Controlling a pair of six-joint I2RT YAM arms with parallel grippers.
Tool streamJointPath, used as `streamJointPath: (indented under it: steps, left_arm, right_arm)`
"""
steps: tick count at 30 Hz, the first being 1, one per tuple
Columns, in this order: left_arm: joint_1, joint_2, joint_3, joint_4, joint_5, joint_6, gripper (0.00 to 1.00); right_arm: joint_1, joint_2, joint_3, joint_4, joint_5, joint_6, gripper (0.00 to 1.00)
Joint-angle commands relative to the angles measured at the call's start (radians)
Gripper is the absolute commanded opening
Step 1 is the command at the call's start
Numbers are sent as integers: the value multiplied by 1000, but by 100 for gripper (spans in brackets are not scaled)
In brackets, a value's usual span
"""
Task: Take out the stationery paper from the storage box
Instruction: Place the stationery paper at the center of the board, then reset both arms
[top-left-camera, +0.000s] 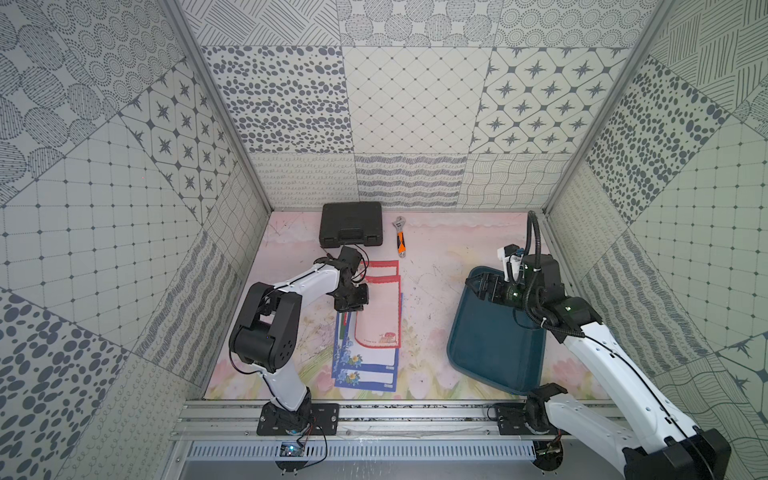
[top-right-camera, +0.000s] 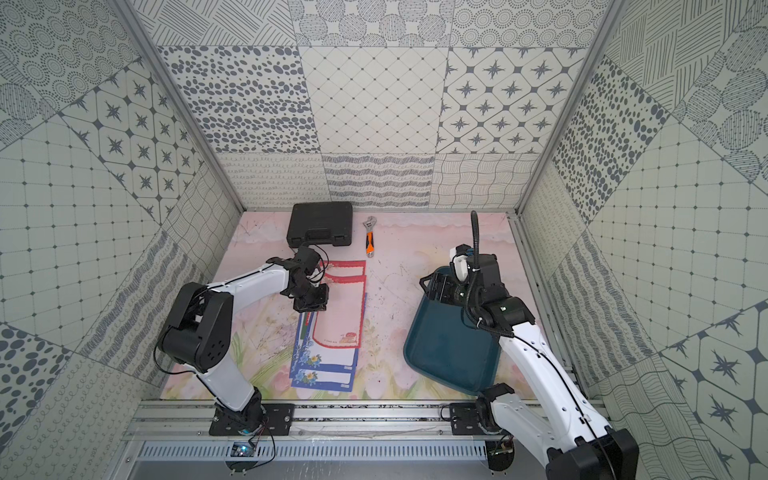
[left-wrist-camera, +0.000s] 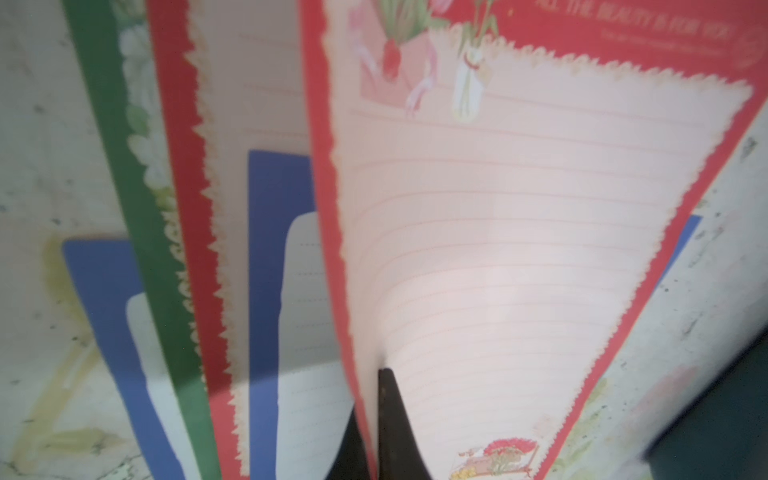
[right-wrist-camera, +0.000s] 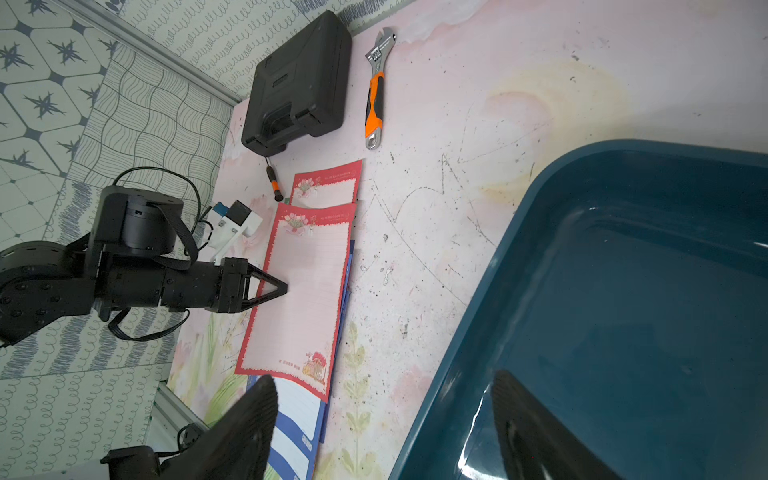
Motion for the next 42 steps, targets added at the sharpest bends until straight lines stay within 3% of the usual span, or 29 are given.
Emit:
streamJointPath:
  steps: [1, 6, 9, 11, 16, 19, 23, 28, 32, 37, 40, 42]
  left_arm:
    - [7, -4, 14, -8, -103, 26, 32]
    - [8, -105, -20, 50, -193, 23, 50]
    - [8, -184, -46, 85, -373, 20, 53]
    - [10, -245, -79, 119, -564, 13, 56]
    - [25, -354, -165, 249, -937, 37, 71]
    - [58, -386, -271, 449, -998, 161, 75]
    - [134, -380, -423, 752, -888, 310, 74]
    - [243, -345, -632, 1205, -613, 472, 69]
    - [278, -332, -640, 1261, -443, 498, 67]
    - [283, -350, -679, 1322, -297, 532, 65]
    - [281, -342, -755, 1497, -213, 535, 66]
    - [283, -332, -771, 1534, -216, 535, 67]
  right_arm:
    - [-2, 20, 48, 6, 55, -27, 83]
    - [-28, 24, 10, 18, 258, -14, 86]
    - [-59, 31, -50, 80, 410, -14, 87]
    - [-81, 38, -90, 152, 503, -30, 88]
    - [-93, 74, -139, 353, 691, -226, 91]
    - [-110, 132, -230, 584, 746, -372, 97]
    - [-139, 216, -379, 911, 666, -458, 98]
    - [-169, 383, -459, 1181, 483, -464, 98]
    - [-173, 439, -429, 1211, 378, -564, 97]
    - [-238, 524, -490, 1407, 264, -537, 97]
    - [-242, 587, -513, 1515, 270, -526, 98]
    - [-243, 569, -492, 1443, 303, -515, 98]
